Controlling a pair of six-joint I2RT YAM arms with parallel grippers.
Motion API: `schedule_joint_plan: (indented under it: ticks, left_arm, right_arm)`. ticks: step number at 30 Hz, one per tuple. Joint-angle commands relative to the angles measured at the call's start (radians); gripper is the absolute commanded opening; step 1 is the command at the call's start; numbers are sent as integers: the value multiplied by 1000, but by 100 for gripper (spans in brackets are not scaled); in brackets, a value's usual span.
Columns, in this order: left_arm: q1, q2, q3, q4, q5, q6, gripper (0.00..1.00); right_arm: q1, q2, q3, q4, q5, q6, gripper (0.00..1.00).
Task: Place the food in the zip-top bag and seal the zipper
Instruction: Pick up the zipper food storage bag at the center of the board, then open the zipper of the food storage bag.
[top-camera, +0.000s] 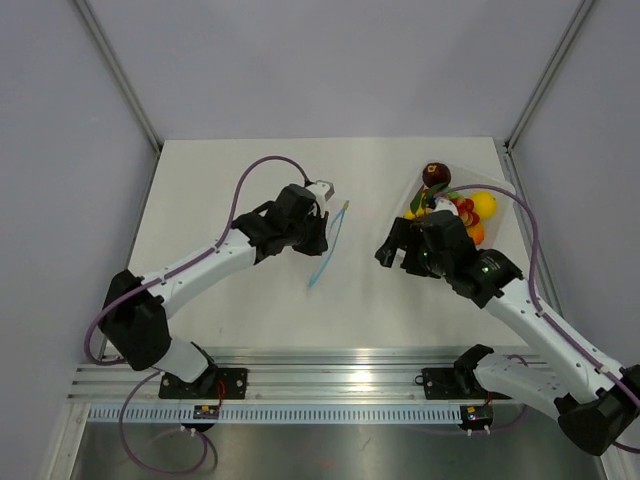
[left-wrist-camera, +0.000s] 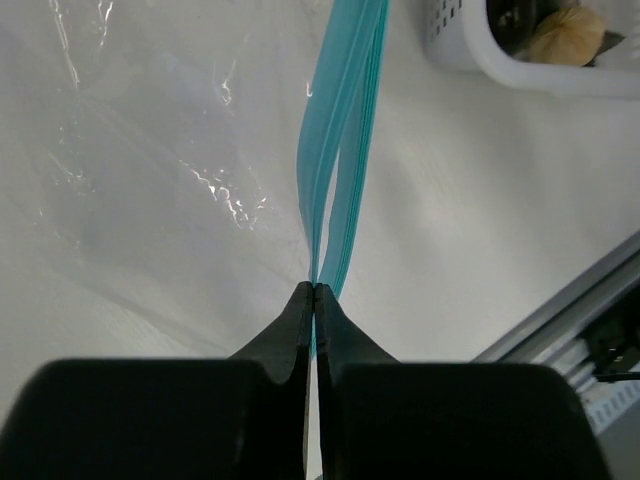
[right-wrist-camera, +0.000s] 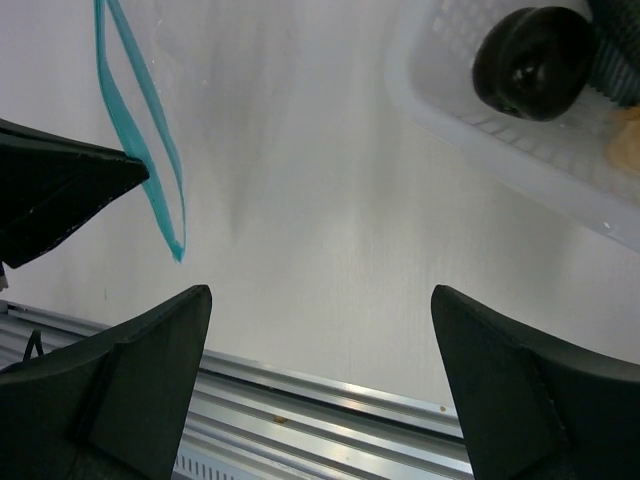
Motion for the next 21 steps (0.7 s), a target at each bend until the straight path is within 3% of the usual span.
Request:
schedule_joint_plan:
  ticks: [1, 16, 21]
  left_arm:
    - [10, -49, 39, 15, 83, -143, 0]
    - [20, -134, 22, 22, 142, -274, 0]
    - [20, -161, 19, 16, 147, -278, 0]
  right_arm:
    - [65, 83, 27, 128, 22, 44, 99]
    - [184, 291, 110, 291, 30, 58, 95]
    - [184, 356, 127, 332, 10, 50, 85]
